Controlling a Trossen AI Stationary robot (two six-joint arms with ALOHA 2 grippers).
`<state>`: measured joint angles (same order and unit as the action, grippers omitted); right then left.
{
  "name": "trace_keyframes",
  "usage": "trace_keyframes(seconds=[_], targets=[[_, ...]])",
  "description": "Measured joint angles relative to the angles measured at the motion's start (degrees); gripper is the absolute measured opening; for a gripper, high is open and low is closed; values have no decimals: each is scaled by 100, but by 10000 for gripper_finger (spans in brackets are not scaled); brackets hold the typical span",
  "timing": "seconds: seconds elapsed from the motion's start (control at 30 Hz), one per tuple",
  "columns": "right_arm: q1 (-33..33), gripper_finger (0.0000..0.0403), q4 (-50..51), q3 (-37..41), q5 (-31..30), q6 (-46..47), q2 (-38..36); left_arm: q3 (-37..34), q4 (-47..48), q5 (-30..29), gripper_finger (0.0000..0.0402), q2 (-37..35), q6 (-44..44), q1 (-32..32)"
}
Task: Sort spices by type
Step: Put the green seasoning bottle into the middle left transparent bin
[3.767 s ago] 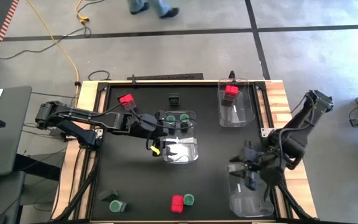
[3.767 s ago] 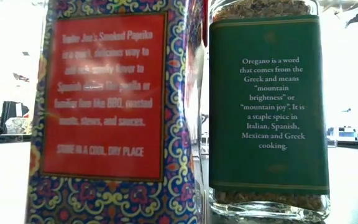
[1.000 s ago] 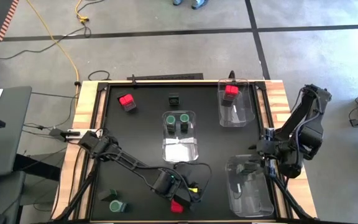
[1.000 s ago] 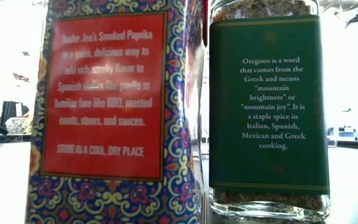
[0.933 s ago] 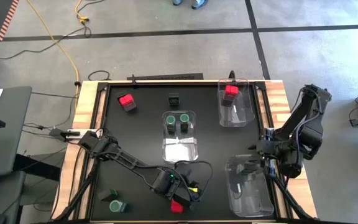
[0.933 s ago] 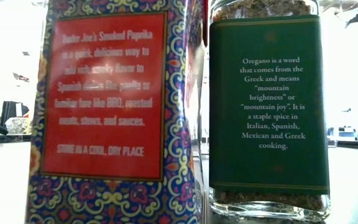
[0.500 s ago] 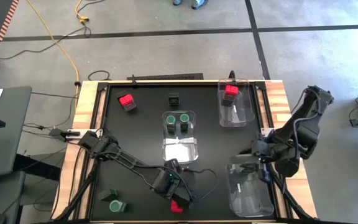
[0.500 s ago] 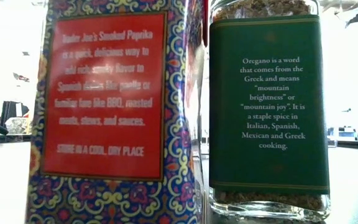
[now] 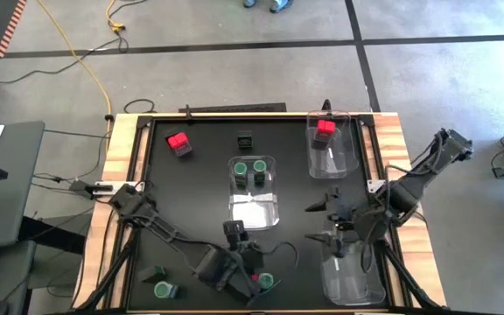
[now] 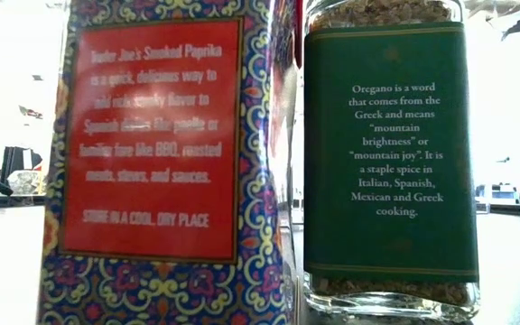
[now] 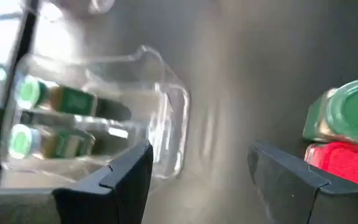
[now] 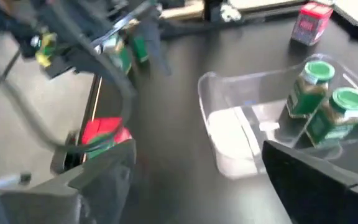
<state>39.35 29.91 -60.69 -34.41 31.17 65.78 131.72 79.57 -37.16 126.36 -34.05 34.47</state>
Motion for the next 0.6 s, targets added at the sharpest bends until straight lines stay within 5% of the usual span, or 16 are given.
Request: trace_keyframes(seconds=[0.2,0.33,0.6], targets=[[-52,339,-316,0,13,462,392,-1196,-1034,-17,249,-738,395,245],[-91,336,-603,0,53,379,684,-3037,-2869,355,249,-1597,737,255],[-92,336,-26,-988,1200,-1688,1570,-6634,-6314,521,249,-3843,534,415]])
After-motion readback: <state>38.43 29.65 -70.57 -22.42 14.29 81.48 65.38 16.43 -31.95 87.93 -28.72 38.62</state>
